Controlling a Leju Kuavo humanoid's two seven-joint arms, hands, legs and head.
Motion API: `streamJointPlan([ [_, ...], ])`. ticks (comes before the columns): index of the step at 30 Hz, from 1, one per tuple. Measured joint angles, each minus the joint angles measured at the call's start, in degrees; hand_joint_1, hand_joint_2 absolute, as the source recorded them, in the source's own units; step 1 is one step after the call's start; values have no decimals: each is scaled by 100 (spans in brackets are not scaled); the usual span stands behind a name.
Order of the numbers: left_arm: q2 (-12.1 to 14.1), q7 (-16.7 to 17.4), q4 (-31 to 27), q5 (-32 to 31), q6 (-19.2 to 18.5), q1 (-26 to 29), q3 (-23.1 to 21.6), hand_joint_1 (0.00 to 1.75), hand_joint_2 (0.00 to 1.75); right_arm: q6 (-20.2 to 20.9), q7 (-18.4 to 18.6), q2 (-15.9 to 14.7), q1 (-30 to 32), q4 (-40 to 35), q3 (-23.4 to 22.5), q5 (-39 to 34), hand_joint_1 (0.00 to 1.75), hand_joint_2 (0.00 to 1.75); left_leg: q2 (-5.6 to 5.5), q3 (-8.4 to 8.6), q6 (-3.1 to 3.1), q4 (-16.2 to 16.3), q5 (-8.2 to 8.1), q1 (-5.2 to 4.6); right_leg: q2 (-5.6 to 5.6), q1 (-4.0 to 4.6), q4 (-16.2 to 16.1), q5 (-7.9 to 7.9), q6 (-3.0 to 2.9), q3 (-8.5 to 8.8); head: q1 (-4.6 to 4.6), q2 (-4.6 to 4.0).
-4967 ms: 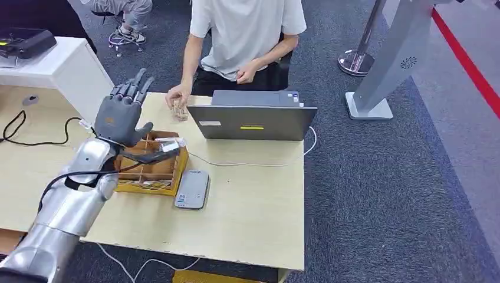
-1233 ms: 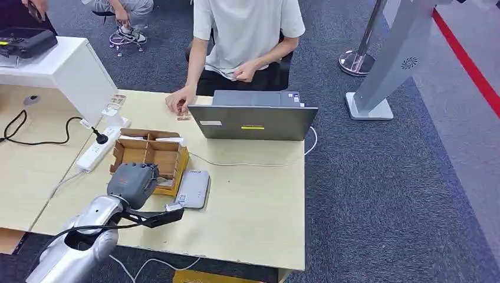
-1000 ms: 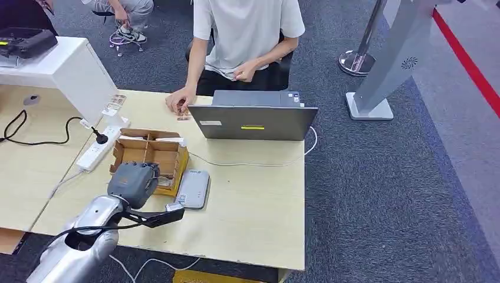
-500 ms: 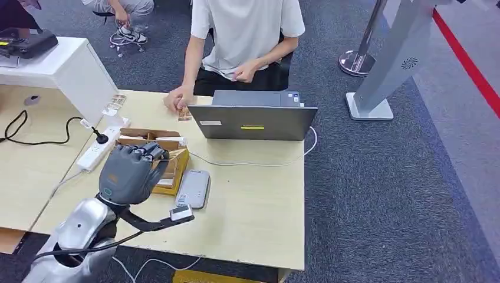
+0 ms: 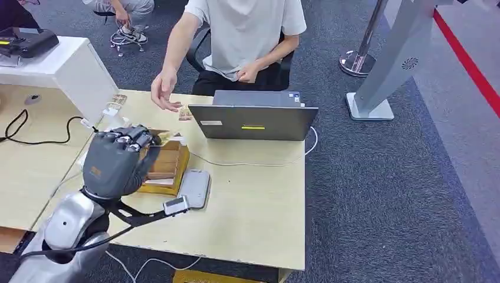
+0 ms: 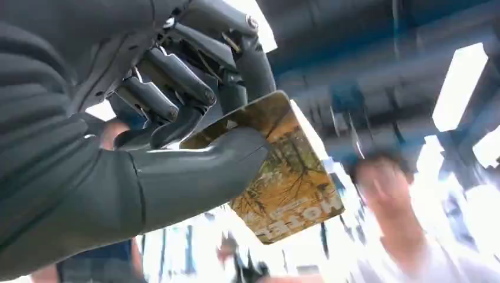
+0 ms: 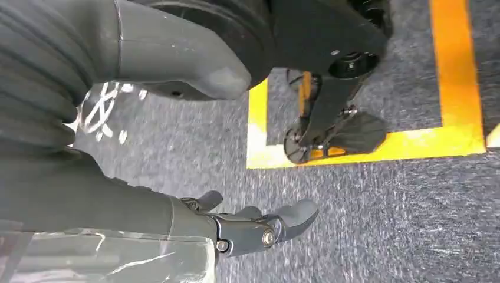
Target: Pass the card to the sensor for recognition and then transmit it.
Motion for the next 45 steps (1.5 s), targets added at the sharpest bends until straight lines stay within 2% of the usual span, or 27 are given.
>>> streamJointPlan([
  [2, -59, -11, 549, -362, 409, -505, 155, 175, 175, 63, 70, -11, -46, 0, 94, 165, 0, 175, -1, 1, -6, -2, 9, 1, -4, 1, 2, 6, -4, 4, 2, 0],
  [5, -140, -9, 1229, -563, 515, -1099, 275, 175, 175, 120, 107, -15, -77, 0, 177, 271, 0, 175, 3, 5, -7, -1, 18, 1, 2, 1, 2, 12, -2, 1, -15, 0],
  [11, -269, 72, 3303, -864, 884, -2291, 398, 175, 175, 148, 219, -28, -123, 0, 326, 432, 0, 175, 6, 4, -16, -1, 28, 1, 9, 1, 8, 26, -9, -1, -11, 0],
  [15, -332, 107, 3954, -836, 886, -2559, 417, 175, 175, 133, 284, -37, -124, 0, 371, 437, 0, 175, 6, 1, -17, -1, 26, 0, 11, 0, 8, 25, -8, -3, -15, 0],
  [21, -376, 109, 4398, -775, 856, -2633, 428, 175, 175, 127, 319, -42, -124, 0, 413, 469, 0, 175, 6, -6, -17, -1, 25, 1, 10, 0, 7, 24, -8, -10, -15, 0],
  [22, -382, 116, 4456, -761, 845, -2640, 430, 0, 175, 129, 317, -41, -124, 0, 415, 469, 0, 175, 6, -6, -17, -1, 25, 1, 11, 0, 8, 24, -8, -11, -13, 0],
  [34, -433, 61, 4810, -377, 893, -2639, 522, 0, 175, 124, 264, -42, -125, 0, 426, 465, 0, 175, 7, -8, -17, -2, 25, 1, 10, 0, 8, 24, -8, -11, -13, 0],
  [39, -446, -92, 4816, 47, 976, -2503, 651, 0, 175, 109, 280, -42, -123, 0, 426, 441, 0, 175, 7, -8, -17, -2, 25, 1, 11, 0, 8, 24, -8, -11, -15, 0],
  [42, -422, -394, 4642, 641, 974, -2258, 780, 0, 175, 124, 236, -42, -119, 0, 422, 382, 0, 175, 9, -9, -17, -3, 25, 1, 12, 1, 8, 24, -9, -11, -13, 0],
  [45, -360, -1024, 4245, 1868, 613, -1818, 971, 0, 175, 138, 157, -42, -113, 0, 384, 312, 0, 175, 14, -11, -17, -8, 23, 1, 17, 0, 9, 23, -9, -10, -13, 0],
])
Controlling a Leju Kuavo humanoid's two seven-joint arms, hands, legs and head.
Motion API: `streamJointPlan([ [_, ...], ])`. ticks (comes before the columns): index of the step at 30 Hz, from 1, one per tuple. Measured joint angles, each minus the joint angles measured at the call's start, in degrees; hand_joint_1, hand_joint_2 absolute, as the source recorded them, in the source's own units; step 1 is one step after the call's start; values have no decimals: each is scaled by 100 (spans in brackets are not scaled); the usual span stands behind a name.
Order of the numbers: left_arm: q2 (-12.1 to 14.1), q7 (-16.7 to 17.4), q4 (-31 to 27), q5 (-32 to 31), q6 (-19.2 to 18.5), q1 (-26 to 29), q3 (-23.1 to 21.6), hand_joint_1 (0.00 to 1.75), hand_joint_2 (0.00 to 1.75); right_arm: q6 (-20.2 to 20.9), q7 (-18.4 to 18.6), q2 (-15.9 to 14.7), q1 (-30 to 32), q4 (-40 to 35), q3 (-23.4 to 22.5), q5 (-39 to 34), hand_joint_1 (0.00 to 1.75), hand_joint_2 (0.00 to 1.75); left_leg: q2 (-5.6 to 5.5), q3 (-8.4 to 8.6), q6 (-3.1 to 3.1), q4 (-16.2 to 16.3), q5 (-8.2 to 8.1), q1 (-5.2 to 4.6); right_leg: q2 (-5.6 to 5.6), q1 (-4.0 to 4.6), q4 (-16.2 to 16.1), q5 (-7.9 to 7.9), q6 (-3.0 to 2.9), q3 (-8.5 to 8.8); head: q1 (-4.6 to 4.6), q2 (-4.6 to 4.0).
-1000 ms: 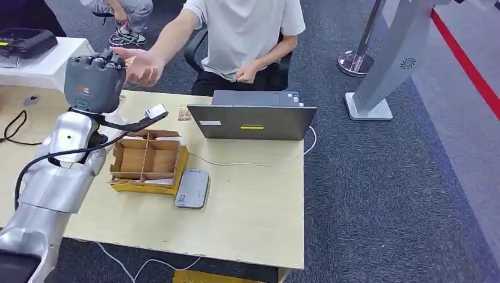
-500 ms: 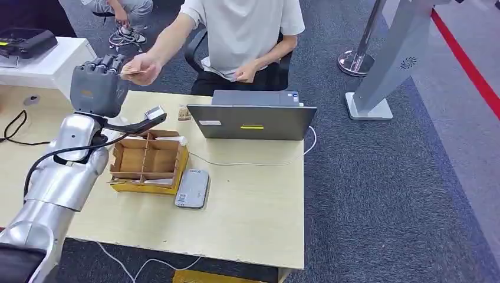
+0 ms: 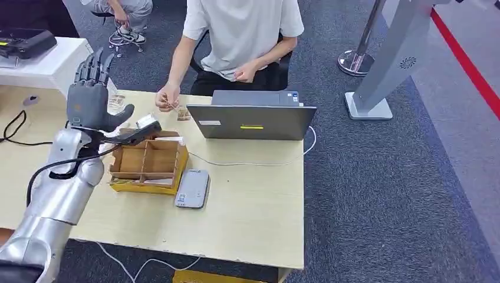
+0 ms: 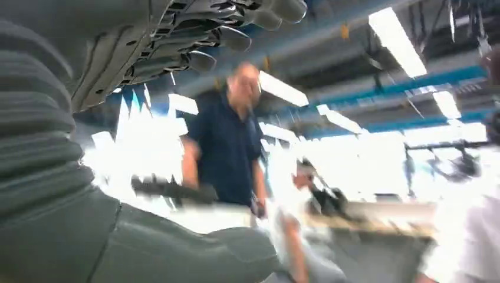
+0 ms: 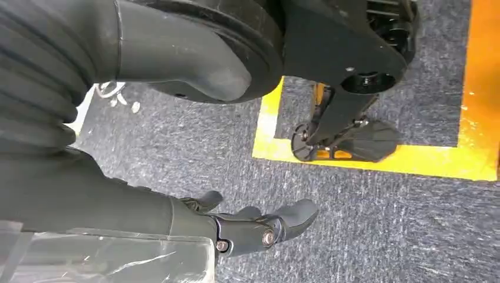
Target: Pass the card to the sensor for recognition and then transmit it.
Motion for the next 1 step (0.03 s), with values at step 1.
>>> streamJointPlan([
  [1, 44, -192, -135, 371, -76, 156, 87, 0, 175, 7, -6, 0, 3, 0, -9, -17, 0, 175, 0, -1, -1, 0, -1, 0, 0, 0, 0, -1, 0, -1, -2, 0],
])
